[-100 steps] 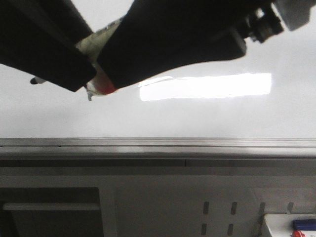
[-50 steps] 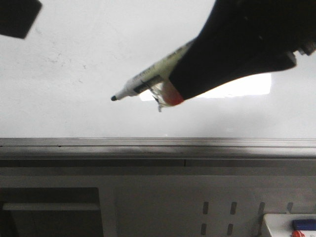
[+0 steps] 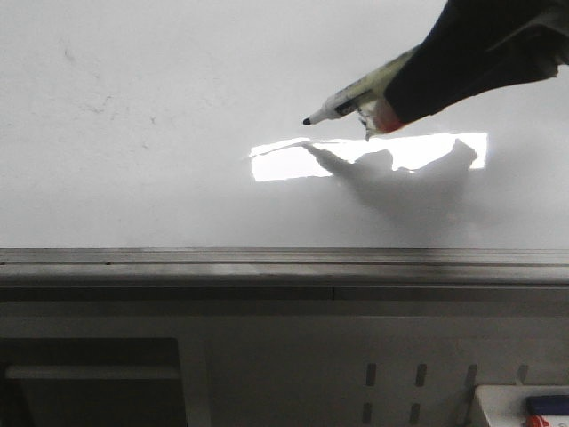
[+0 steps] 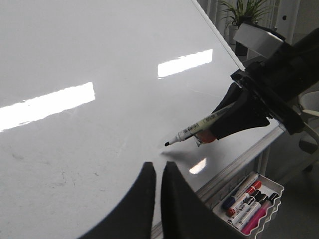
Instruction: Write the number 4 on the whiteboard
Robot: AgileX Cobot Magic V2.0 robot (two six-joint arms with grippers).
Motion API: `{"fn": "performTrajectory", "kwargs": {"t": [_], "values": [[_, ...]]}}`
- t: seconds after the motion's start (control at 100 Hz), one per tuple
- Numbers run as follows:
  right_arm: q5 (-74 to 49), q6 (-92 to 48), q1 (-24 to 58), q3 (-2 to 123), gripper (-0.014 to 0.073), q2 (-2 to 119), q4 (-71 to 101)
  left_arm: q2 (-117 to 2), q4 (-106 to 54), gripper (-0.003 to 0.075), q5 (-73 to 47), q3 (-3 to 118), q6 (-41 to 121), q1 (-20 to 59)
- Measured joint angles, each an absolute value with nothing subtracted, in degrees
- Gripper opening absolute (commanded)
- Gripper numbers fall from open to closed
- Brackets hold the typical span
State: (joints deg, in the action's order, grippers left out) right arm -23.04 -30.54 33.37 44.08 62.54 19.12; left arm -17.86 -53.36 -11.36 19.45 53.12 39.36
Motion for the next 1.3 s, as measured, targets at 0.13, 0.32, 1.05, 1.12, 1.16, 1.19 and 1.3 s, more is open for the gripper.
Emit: {"fn": "performTrajectory", "kwargs": {"t": [0.13,0.32,1.05,1.12,1.16,1.19,1.3], "values": [[-22.81,-30.54,30.44,45.54,-0.0064,63.21,19.12,-17.60,-53.96,-0.0020,-11.28,19.37,53.12,39.36],[-23.83,-30.54,28.81,46.74,-0.0064,64.15,19.12,-17.60,-53.99,-0.0020,-11.15,19.14,53.12,39.36],[-26.61,-28.62,32.37,47.74,-0.0061,70.82,24.25,-17.60,-55.47,-0.0020,-11.06,19.14,53.12,39.36],[-26.95,-28.62,33.95,47.83,-0.0061,72.16,24.95,-17.60,-55.57,-0.0020,-11.06,19.14,53.12,39.36],[-27.07,-28.62,34.74,47.83,-0.0061,72.69,25.09,-17.60,-55.50,-0.0020,-11.06,19.14,53.12,39.36],[-27.32,-28.62,35.08,47.83,-0.0061,72.97,25.19,-17.60,-55.50,-0.0020,-11.06,19.14,53.12,39.36],[-27.41,-28.62,35.79,47.83,-0.0061,73.37,25.19,-17.60,-55.50,-0.0020,-11.06,19.14,53.12,39.36]]}}
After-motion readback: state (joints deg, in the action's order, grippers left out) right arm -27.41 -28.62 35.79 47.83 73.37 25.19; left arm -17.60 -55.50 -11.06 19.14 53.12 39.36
